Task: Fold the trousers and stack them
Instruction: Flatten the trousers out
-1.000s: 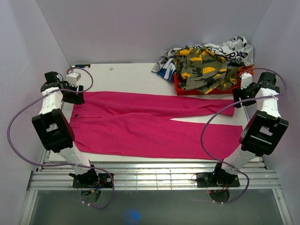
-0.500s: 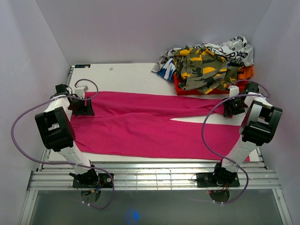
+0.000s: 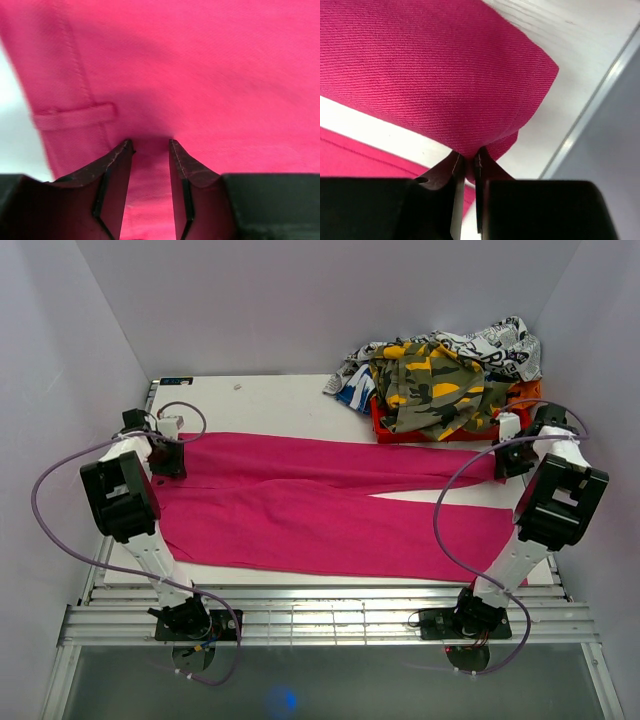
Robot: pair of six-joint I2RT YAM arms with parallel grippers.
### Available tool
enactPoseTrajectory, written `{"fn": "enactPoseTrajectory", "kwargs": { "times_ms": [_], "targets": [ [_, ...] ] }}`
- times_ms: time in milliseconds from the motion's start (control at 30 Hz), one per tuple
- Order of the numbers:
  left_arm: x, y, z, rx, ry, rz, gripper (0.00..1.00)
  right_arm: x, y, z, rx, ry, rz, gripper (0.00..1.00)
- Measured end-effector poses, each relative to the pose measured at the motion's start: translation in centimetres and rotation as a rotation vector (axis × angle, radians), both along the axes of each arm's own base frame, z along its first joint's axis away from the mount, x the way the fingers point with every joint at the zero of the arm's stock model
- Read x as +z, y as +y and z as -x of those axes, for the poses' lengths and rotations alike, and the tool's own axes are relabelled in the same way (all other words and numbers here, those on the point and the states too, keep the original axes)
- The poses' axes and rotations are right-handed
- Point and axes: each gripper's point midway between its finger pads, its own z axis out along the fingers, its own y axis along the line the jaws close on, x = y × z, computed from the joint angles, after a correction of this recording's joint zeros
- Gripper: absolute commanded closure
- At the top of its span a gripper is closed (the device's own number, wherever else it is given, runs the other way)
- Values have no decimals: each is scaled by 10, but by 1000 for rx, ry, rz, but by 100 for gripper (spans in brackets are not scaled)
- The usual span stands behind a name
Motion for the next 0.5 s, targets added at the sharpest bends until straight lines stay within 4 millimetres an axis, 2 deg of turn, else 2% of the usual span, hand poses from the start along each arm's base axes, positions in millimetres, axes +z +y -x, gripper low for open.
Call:
{"fn": "enactPoseTrajectory", "kwargs": {
  "times_ms": [133,200,233,300,333,433,500],
  "targets": [
    [-1,11,-7,-13,1,-55,56,13,-10,7,29,36,13,92],
    [-1,12,-8,-26,5,-65,53,9,-10,11,43,76,6,91],
    [0,13,-9,-33,7,-69,50,4,-10,13,45,102,-2,77],
    [1,14,-10,-48,8,-76,40,-11,-10,16,39,154,-24,63],
    [1,14,-11,-57,6,-81,37,-17,-11,16,31,172,-30,53],
    [2,15,-12,-72,-2,-85,31,-30,-18,11,-14,202,-34,52],
    [3,13,-12,-81,-6,-77,29,-28,-22,5,-45,195,-32,48]
  ]
}}
